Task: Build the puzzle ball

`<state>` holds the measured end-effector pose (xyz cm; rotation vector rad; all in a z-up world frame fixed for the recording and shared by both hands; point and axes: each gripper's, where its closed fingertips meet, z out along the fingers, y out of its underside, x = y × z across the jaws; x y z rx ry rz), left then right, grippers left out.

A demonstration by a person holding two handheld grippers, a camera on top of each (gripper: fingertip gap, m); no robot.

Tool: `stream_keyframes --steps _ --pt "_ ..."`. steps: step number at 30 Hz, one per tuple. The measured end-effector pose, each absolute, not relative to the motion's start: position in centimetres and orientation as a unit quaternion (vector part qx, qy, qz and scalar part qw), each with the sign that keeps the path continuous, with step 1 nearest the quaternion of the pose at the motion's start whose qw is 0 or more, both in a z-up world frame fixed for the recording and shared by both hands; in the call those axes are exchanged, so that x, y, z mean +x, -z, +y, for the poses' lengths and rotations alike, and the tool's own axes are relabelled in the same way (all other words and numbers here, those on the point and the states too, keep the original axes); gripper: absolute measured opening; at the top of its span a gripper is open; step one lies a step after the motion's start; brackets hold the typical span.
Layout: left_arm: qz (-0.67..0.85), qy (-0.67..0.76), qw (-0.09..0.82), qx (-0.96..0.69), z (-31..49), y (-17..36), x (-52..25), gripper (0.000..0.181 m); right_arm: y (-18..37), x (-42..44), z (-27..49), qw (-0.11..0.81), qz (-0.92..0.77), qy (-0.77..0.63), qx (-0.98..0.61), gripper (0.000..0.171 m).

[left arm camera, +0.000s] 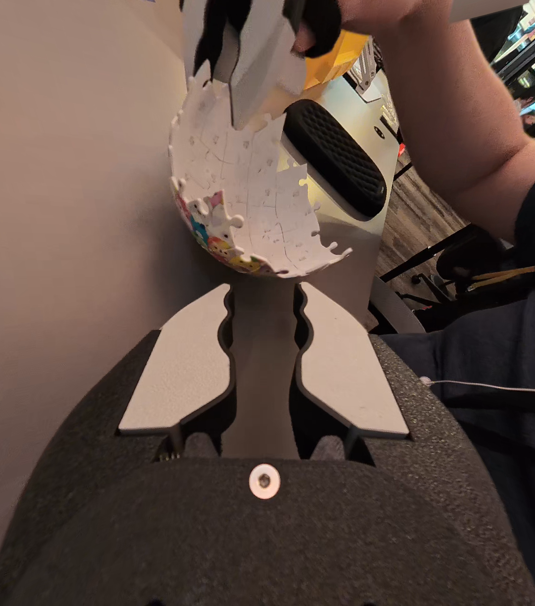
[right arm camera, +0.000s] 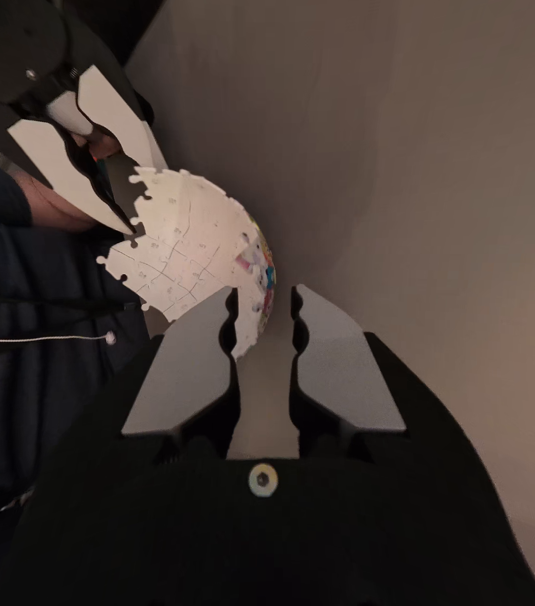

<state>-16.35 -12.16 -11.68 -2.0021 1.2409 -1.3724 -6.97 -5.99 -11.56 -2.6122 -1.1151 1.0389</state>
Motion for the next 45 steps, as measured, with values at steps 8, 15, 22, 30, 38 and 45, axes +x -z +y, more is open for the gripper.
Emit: stream_keyframes --steps 8,15,22,30,38,45 --pt "0.462 0.496 0.195 -0.709 -12.7 11.9 -15.7 0.034 13.6 -7.4 -6.3 -0.024 -0.416 -0.263 -0.87 0.02" --pt "0.469 0.501 0.188 -0.702 -13.1 12.0 -15.2 0.033 14.2 -7.0 -6.8 -0.058 -0.424 -0.228 -0.874 0.01" --pt "0.473 0.505 0.182 -0.699 -13.4 11.9 -14.9 0.033 14.3 -6.9 -7.0 -0.074 -0.429 -0.218 -0.873 0.008" --pt "0.466 0.511 0.181 -0.699 -13.3 11.7 -15.1 0.033 14.2 -6.9 -7.0 -0.072 -0.428 -0.226 -0.872 0.006" --pt "0.462 0.512 0.176 -0.703 -13.3 11.8 -15.2 0.033 13.0 -6.9 -6.6 -0.042 -0.42 -0.253 -0.871 0.021" --pt "0.464 0.513 0.17 -0.702 -13.6 12.0 -15.1 0.033 9.4 -6.1 -5.7 0.042 -0.413 -0.267 -0.869 0.021"
